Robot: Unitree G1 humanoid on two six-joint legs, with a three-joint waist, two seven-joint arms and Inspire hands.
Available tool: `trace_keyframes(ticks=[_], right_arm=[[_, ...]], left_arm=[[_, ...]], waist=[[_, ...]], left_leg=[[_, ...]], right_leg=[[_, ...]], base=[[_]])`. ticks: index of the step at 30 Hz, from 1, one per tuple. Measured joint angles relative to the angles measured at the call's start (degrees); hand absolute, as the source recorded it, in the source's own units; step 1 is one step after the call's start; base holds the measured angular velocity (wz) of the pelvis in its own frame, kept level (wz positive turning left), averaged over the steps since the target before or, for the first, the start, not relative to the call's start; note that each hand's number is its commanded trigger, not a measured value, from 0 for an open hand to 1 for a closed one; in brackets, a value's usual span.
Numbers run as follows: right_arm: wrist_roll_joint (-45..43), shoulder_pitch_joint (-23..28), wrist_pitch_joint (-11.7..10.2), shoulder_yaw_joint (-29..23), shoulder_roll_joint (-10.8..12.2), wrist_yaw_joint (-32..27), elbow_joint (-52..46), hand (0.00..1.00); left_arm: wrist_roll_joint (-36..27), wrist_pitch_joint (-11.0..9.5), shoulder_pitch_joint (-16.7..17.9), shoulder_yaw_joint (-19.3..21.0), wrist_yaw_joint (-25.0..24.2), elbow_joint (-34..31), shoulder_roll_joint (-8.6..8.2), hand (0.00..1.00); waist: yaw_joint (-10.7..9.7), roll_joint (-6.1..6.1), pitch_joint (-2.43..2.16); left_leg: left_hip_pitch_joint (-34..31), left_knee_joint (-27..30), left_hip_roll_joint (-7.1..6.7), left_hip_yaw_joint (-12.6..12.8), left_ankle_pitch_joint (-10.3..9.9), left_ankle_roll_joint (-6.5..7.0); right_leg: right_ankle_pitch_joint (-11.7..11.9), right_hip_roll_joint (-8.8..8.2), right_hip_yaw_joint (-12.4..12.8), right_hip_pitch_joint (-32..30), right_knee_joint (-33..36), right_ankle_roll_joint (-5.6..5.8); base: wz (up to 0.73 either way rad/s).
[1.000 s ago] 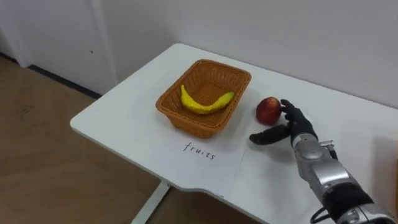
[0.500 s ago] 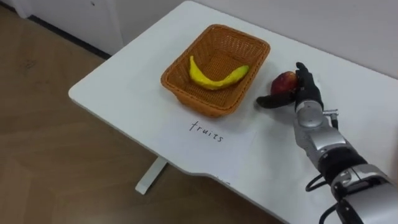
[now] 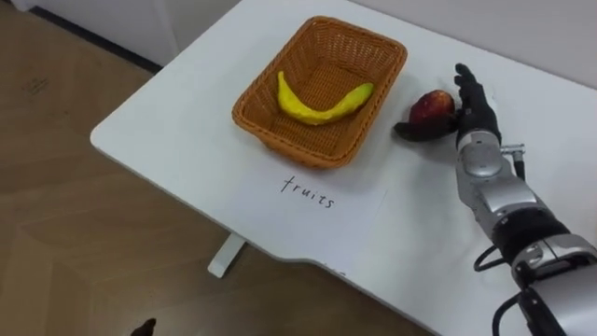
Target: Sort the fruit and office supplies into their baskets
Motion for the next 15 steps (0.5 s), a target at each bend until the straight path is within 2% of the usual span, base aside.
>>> trace_keyframes(ticks=[3, 6, 7, 8, 9, 12, 15], right_arm=[[-0.2, -0.1, -0.9, 0.0, 0.0, 0.0, 0.0, 0.0], [-0.6, -1.0, -0.8, 0.0, -0.3, 0.6, -0.1, 0.0], [-1.0, -1.7, -0.7, -0.1, -0.5, 1.0, 0.0, 0.4], [-1.3, -1.8, -0.6, -0.1, -1.0, 1.2, 0.1, 0.72], [-1.4, -1.8, -0.6, -0.1, -1.1, 1.3, 0.1, 1.0], [-2.2, -2.0, -0.7, -0.2, -1.6, 1.1, 0.1, 1.0], [-2.3, -2.4, -0.4, -0.5, -3.5, 1.1, 0.1, 1.0]], left_arm=[[0.0, -0.3, -0.6, 0.0, 0.0, 0.6, -0.06, 0.0], [0.0, -0.5, -0.9, 0.0, -0.1, 0.6, -0.06, 0.0], [0.0, -0.5, -1.0, 0.0, -0.2, 0.6, -0.12, 0.0], [-0.1, -0.5, -0.9, 0.0, -0.2, 0.6, -0.18, 0.0], [-0.1, -0.5, -0.9, 0.0, -0.2, 0.6, -0.18, 0.0], [-0.4, -0.5, -0.9, 0.0, -0.2, 0.7, -0.25, 0.0], [-0.5, -0.5, -0.9, -1.0, -0.3, 0.7, -0.24, 0.0]], waist=[[0.0, 0.0, 0.01], [-0.2, 0.0, 0.03], [-0.3, 0.11, 0.1], [-0.2, 0.18, 0.15], [-0.2, 0.2, 0.17], [-0.3, 0.34, 0.26], [-0.2, 0.37, 0.27]], left_leg=[[-0.1, -0.4, 0.04, 0.4, 0.0, 0.03], [-0.7, -0.5, 0.04, 0.4, 0.1, 0.05], [-0.9, -0.4, 0.05, 0.4, 0.1, 0.06], [-0.9, -0.2, 0.03, 0.4, 0.1, 0.09], [-0.9, -0.2, 0.03, 0.4, 0.1, 0.09], [-0.9, -0.4, -0.04, 0.3, 0.1, 0.1], [-0.9, -0.6, -0.06, 0.4, 0.1, 0.1]], right_leg=[[0.0, 0.01, 0.3, -0.4, -0.1, 0.01], [0.0, 0.03, 0.5, -1.1, -0.1, 0.03], [0.1, 0.03, 0.4, -1.3, -0.2, 0.02], [0.2, 0.02, 0.4, -1.2, -0.3, 0.05], [0.2, 0.01, 0.3, -1.2, -0.3, 0.06], [0.2, -0.02, 0.3, -1.3, -0.3, 0.1], [0.2, -0.01, 0.4, -1.4, -0.2, 0.11]], base=[[-0.06], [-0.02], [0.0], [0.0], [0.0], [0.0], [0.0]])
